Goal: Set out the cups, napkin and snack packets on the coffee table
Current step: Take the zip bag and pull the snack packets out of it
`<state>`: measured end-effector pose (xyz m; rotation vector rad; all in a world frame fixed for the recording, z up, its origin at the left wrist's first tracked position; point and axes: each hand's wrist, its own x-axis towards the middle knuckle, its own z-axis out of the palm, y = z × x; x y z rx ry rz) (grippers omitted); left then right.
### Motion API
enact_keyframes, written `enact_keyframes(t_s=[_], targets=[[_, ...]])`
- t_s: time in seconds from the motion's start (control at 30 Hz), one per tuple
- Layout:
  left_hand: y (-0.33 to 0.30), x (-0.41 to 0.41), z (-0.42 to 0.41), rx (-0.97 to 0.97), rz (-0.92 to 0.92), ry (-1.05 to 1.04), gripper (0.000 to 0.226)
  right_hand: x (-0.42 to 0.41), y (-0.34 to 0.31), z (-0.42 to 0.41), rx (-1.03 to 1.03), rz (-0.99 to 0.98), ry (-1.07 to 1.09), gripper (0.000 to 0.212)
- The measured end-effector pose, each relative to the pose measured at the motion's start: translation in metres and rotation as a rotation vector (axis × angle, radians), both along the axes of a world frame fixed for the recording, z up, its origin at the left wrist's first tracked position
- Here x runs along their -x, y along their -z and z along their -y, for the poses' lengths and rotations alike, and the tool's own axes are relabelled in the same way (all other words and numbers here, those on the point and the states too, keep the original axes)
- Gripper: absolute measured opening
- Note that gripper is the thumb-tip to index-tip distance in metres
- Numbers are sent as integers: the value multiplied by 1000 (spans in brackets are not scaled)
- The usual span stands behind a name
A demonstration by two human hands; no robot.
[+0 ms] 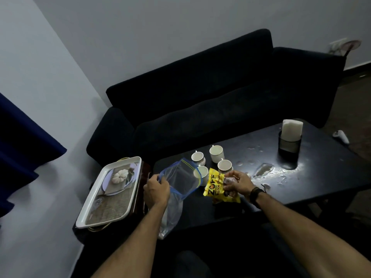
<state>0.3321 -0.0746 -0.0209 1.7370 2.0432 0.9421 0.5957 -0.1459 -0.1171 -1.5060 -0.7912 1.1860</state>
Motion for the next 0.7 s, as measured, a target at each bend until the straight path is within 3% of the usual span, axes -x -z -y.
enact_keyframes(t_s=[0.1, 0.17, 0.43, 0.5, 0.6, 0.67, 0.7], targets=[[3, 2, 1, 22, -46, 45, 24, 0, 8, -9, 106, 476, -5, 43], [5, 2, 1, 29, -73, 50, 23, -1, 12, -8, 174, 656, -45, 49], [14, -8, 6, 53, -66, 112, 30, -4, 15, 8, 108, 840, -18, 67], [11, -10, 8, 62, -60, 140, 27, 3, 4, 4, 5, 867, 70, 63], [7, -9, 9, 58, -35, 172, 18, 25, -29, -8, -367, 893, 177, 32], [6, -8, 10, 42, -26, 203, 21, 46, -60, -16, -565, 868, 134, 14], [5, -7, 10, 36, -14, 215, 25, 59, -72, -20, -591, 859, 39, 17]])
